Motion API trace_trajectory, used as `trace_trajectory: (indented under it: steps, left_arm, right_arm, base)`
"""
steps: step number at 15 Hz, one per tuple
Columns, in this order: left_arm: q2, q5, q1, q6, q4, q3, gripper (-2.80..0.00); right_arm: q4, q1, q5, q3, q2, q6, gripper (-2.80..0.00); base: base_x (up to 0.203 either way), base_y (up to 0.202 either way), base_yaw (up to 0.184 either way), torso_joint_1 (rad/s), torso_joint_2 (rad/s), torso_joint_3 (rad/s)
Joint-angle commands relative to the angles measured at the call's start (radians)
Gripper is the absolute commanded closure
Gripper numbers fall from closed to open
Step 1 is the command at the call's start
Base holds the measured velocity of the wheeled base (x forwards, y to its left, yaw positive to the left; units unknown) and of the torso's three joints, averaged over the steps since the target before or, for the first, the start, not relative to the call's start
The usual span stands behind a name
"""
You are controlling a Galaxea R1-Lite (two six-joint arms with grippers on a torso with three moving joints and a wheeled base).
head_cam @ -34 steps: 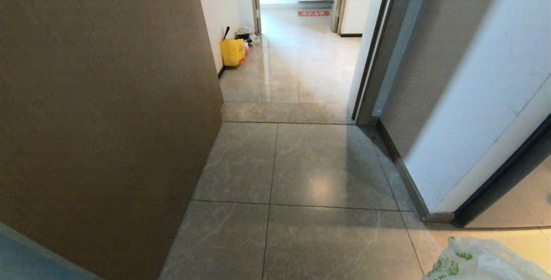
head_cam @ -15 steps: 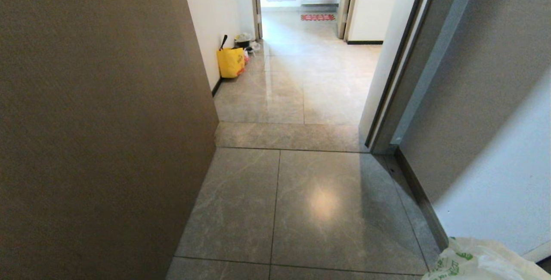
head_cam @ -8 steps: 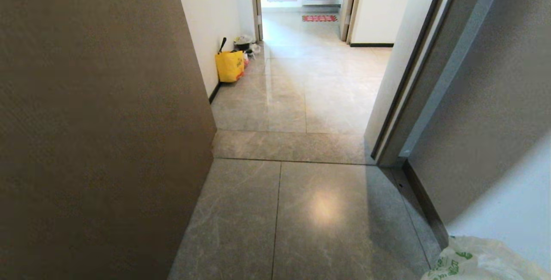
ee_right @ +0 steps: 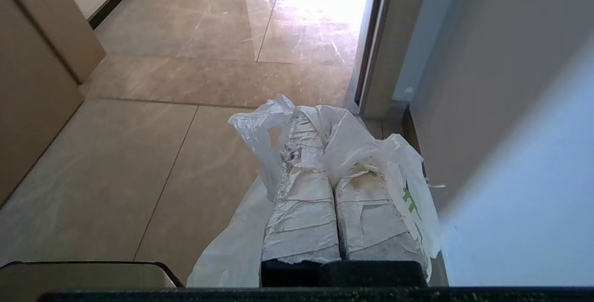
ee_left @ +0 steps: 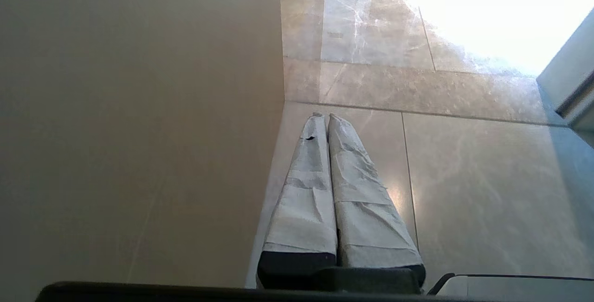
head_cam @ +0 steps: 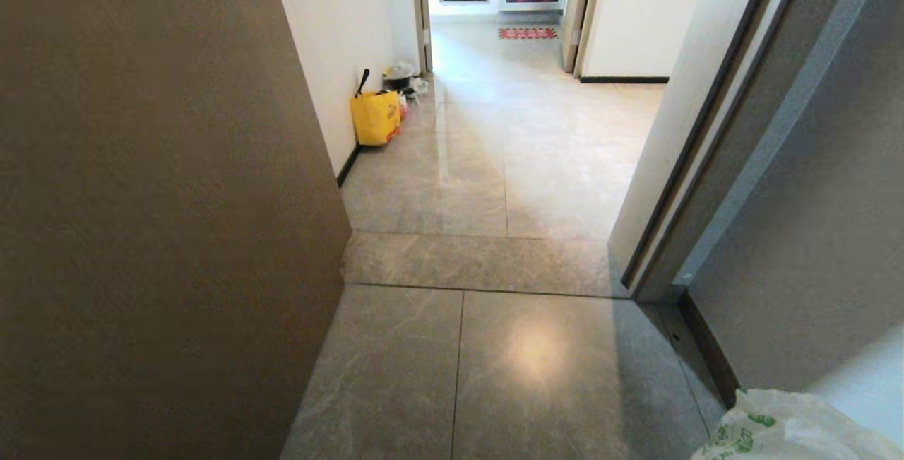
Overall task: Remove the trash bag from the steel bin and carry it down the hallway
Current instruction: Put the trash bag at the door
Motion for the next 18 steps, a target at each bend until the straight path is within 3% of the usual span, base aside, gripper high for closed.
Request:
trace_trajectory:
  steps: [1, 18]
  left_arm:
    - [0.0, 0.001, 0.0, 0.0, 0.001, 0.0, 0.0]
    - [0.0, 0.0, 0.0, 0.0, 0.0, 0.0, 0.0]
  right_arm:
    - [0.0, 0.0, -0.001, 0.0, 0.002, 0.0, 0.0]
    - [0.0, 0.0, -0.001, 0.0, 0.002, 0.0, 0.0]
  base:
    - [0.189, 0.0, 0.002, 0.002, 0.0, 0.004]
    - [0.192, 0.0, 0.002, 0.003, 0.0, 0.003]
